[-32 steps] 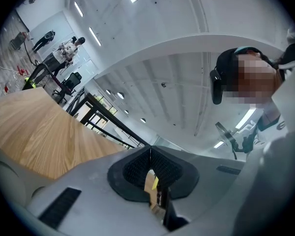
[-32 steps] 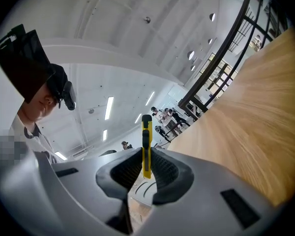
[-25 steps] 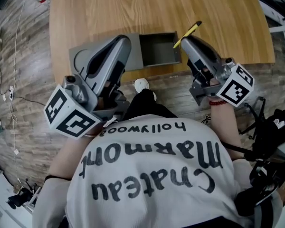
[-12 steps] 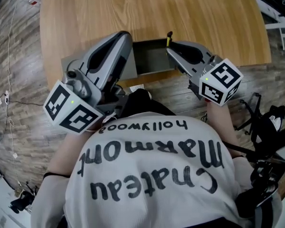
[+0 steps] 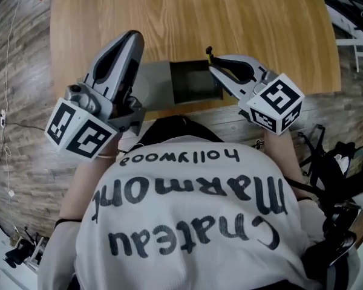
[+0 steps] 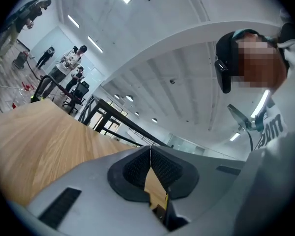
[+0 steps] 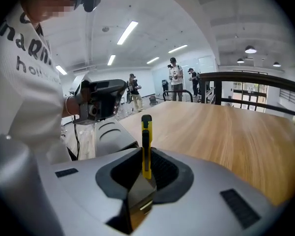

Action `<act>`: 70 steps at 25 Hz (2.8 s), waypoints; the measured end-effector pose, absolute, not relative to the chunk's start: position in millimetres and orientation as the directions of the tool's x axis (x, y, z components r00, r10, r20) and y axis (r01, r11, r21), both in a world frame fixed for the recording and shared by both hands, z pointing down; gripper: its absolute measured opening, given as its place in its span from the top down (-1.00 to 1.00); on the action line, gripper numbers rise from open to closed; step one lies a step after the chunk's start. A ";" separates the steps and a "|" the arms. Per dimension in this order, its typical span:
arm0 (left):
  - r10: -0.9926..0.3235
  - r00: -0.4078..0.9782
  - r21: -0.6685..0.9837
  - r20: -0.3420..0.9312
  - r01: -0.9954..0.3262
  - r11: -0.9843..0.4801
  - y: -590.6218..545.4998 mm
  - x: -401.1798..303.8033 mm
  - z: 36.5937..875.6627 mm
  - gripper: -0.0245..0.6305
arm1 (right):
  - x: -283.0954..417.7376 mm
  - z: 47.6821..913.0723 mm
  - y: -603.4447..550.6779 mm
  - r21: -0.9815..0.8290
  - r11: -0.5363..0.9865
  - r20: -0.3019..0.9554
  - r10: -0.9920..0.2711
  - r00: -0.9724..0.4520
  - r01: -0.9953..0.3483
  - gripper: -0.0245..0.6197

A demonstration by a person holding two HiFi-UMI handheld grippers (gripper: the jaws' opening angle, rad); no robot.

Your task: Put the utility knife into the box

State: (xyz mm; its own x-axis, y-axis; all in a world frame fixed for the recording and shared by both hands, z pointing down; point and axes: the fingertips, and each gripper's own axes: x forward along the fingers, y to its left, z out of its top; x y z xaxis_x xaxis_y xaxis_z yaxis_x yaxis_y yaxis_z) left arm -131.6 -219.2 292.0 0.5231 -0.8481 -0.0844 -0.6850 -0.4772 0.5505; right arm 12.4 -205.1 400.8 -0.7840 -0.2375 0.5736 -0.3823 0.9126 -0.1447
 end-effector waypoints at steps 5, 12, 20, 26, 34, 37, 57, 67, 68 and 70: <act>-0.858 0.508 0.555 -0.074 -0.695 -0.458 -231.7 -131.5 296.3 0.90 | 4.6 387.3 -210.1 -0.117 0.930 0.574 -0.223 -0.788 -0.348 0.76; -0.888 0.454 0.542 -0.074 -0.729 -0.418 -216.4 -123.0 295.7 0.90 | 6.8 395.5 -187.8 -0.164 0.958 0.600 -0.092 -0.795 -0.235 0.76; -0.980 0.196 0.562 -0.043 -0.806 -0.186 -166.4 -160.3 295.2 0.90 | 11.4 424.6 -166.0 -0.103 0.994 0.749 0.104 -0.654 0.040 0.76; -0.997 0.074 0.573 -0.027 -0.816 -0.076 -148.2 -179.1 292.3 0.90 | -8.1 445.1 -163.0 -0.047 0.969 0.855 0.165 -0.492 0.243 0.76; -0.999 0.007 0.577 -0.037 -0.816 -0.028 -131.3 -177.7 291.3 0.90 | -16.5 473.0 -147.8 0.001 0.904 0.930 0.156 -0.333 0.428 0.76; -0.999 -0.012 0.579 -0.036 -0.815 -0.011 -129.2 -179.4 293.5 0.90 | -13.1 484.5 -145.4 -0.029 0.888 0.944 0.176 -0.280 0.460 0.76; -0.997 -0.052 0.572 -0.065 -0.820 0.005 -104.5 -180.5 285.6 0.90 | 3.3 507.4 -151.4 -0.008 0.806 0.991 0.085 -0.102 0.591 0.75; -0.996 -0.056 0.580 -0.063 -0.815 0.009 -104.0 -183.8 287.0 0.90 | 5.1 502.6 -152.9 -0.092 0.821 0.981 0.171 -0.090 0.563 0.76; -0.996 -0.051 0.578 -0.067 -0.816 0.003 -103.0 -182.5 287.4 0.90 | 5.0 502.7 -150.3 -0.100 0.827 0.978 0.183 -0.098 0.553 0.76; -0.996 -0.037 0.574 -0.075 -0.819 -0.012 -102.5 -179.3 287.4 0.90 | 3.1 499.1 -147.0 -0.110 0.849 0.968 0.210 -0.139 0.517 0.76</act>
